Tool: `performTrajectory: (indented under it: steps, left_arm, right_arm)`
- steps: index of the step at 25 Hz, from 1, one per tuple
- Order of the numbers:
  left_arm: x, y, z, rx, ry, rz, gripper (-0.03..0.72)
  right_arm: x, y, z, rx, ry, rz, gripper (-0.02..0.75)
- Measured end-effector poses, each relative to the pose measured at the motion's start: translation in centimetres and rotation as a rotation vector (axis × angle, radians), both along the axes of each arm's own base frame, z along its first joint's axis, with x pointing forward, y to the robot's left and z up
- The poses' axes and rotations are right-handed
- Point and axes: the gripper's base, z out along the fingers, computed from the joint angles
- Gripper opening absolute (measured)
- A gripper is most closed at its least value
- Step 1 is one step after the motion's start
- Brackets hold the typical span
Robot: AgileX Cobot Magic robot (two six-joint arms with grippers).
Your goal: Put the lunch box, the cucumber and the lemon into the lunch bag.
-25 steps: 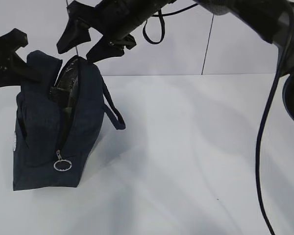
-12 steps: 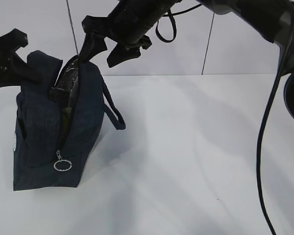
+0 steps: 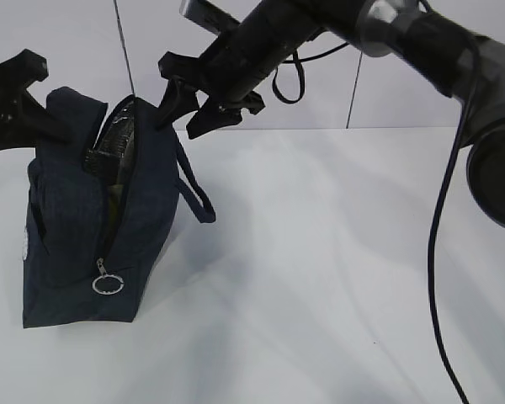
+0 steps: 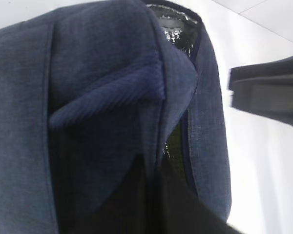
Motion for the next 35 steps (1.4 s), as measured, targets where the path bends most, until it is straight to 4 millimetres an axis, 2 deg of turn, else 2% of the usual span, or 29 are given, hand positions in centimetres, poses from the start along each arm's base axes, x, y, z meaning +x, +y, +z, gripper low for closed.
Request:
performTrajectory:
  steps: [4, 6, 7, 11, 13, 18, 21, 26, 29, 32, 35]
  left_arm:
    - [0.0, 0.0, 0.0, 0.001, -0.001, -0.001, -0.007]
    - [0.0, 0.0, 0.0, 0.001, -0.001, -0.001, -0.007]
    - [0.0, 0.0, 0.0, 0.001, -0.001, -0.001, 0.007]
    - [0.0, 0.0, 0.0, 0.001, -0.001, -0.001, -0.006]
    - [0.0, 0.0, 0.0, 0.001, -0.001, -0.001, -0.006]
    - [0.1, 0.1, 0.1, -0.001, -0.012, 0.013, -0.007]
    - [0.3, -0.3, 0.2, -0.012, -0.031, 0.030, -0.007]
    - [0.5, -1.8, 0.1, -0.045, -0.045, 0.035, -0.007]
    - [0.9, -2.8, -0.8, -0.071, -0.016, 0.031, -0.007]
    - [1.3, -4.0, -1.7, -0.092, 0.000, 0.011, -0.007]
    - [2.0, -5.3, -1.7, -0.104, -0.010, -0.016, -0.007]
  right_arm:
    - [0.2, 0.7, -1.6, 0.068, 0.054, 0.025, 0.432]
    - [0.3, 1.0, -2.2, 0.099, 0.077, 0.034, 0.384]
    - [0.3, 1.1, -2.5, 0.108, 0.087, 0.036, 0.344]
    - [0.4, 1.2, -3.0, 0.114, 0.085, 0.047, 0.081]
    - [0.5, 1.2, -2.4, 0.120, 0.058, 0.056, 0.019]
    - [0.5, 1.2, 0.0, 0.144, -0.026, 0.067, 0.008]
    - [0.6, 0.9, 0.8, 0.120, -0.037, 0.030, 0.008]
    - [0.7, -0.3, 1.8, -0.007, -0.073, -0.045, 0.008]
    - [0.5, -0.7, 2.6, -0.040, -0.099, -0.060, 0.008]
    - [0.6, -1.0, 2.7, -0.074, -0.114, -0.075, 0.008]
    - [0.8, -1.3, 2.6, -0.113, -0.124, -0.091, 0.008]
